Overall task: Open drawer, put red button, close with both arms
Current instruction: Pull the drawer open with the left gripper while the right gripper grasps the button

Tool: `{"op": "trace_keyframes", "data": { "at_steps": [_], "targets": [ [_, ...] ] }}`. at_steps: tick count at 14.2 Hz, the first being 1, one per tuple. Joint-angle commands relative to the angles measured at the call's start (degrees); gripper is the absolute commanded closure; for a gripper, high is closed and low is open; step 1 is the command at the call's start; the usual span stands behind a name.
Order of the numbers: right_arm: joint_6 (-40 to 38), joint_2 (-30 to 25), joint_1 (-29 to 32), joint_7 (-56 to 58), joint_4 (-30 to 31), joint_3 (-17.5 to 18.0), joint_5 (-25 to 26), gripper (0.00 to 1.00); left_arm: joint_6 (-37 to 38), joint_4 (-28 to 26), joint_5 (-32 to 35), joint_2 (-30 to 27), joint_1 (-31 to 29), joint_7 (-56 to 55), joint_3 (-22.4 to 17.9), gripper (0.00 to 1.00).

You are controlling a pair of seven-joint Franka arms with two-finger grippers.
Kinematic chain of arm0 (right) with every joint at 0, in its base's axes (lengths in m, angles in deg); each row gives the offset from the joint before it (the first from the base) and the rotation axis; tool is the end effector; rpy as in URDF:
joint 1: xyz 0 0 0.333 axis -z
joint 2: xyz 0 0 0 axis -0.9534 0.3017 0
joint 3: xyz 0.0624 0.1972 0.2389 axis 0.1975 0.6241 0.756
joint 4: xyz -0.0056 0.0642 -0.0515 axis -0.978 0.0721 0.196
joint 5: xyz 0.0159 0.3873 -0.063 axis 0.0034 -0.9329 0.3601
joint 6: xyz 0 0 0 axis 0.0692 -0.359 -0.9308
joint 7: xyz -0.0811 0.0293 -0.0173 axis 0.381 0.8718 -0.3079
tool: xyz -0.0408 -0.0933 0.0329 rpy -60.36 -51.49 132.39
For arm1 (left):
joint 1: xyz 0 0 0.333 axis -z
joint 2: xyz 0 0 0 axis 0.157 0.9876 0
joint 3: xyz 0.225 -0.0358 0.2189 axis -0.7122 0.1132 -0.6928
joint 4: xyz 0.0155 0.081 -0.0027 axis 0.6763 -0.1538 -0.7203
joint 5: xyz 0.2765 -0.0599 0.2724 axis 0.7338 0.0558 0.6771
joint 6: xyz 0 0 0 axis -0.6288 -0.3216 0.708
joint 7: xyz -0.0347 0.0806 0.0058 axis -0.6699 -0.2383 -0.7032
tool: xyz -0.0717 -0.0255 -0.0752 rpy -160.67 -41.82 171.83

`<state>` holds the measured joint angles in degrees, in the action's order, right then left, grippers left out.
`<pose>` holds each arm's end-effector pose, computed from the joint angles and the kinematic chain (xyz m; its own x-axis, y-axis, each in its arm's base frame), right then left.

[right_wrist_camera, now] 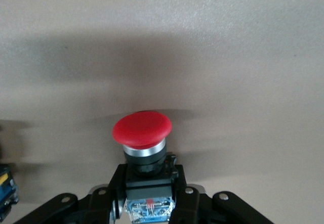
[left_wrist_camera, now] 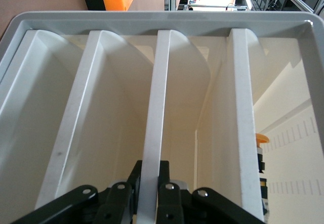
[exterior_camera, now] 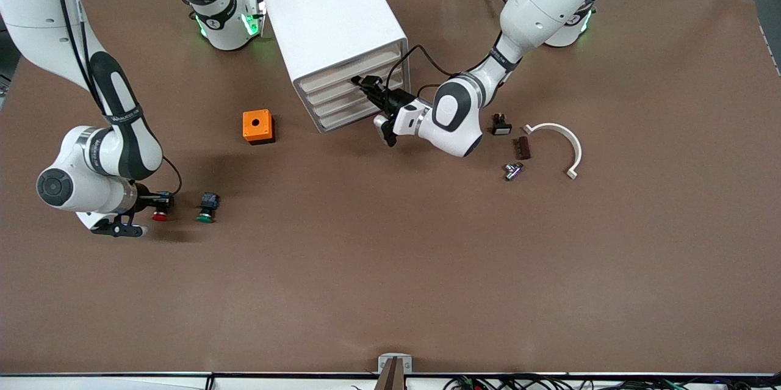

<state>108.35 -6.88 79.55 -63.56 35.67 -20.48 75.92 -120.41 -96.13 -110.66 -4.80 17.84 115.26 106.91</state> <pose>0.6051 -0.1083 0.1779 0.9786 -0.0836 -0.1881 -0.0776 -0.9962 0.0387 0.3813 -0.4883 0.1709 0.8066 -0.5873 -0.0665 -0.0180 -0.1370 0.9904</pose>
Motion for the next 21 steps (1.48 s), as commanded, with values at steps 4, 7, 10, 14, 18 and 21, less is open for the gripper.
{"op": "trace_keyframes", "data": {
  "at_steps": [4,7,10,14,18,21],
  "targets": [
    [-7.9,-4.2,-0.5,-0.6,-1.2,0.9,0.4,0.83,-0.4,0.7,-0.8,-0.7,-1.2,0.6,-0.4,0.98],
    [-12.0,-6.4,-1.4,-3.0,-2.0,0.9,0.3,0.83,-0.4,1.8,0.5,-0.3,-1.4,-0.7,-1.6,0.98],
    [-17.3,-9.7,-3.7,-8.0,-2.1,0.9,0.3,0.83,-0.4,3.5,1.0,0.1,-1.9,-2.5,-3.0,0.98],
    [-24.5,-14.6,-7.6,-15.9,-2.1,0.9,0.3,0.83,2.5,6.5,4.9,0.6,-5.2,-5.5,-4.7,0.98],
    [-30.6,-19.1,-12.8,-25.6,-2.1,1.0,0.3,0.83,2.7,9.4,9.0,2.9,-8.5,-5.4,-4.7,0.97],
    [-33.5,-21.1,-16.6,-33.0,-2.2,1.0,-0.7,0.83,2.7,10.2,9.5,3.7,-9.5,-5.5,-4.7,0.95]
  ]
}}
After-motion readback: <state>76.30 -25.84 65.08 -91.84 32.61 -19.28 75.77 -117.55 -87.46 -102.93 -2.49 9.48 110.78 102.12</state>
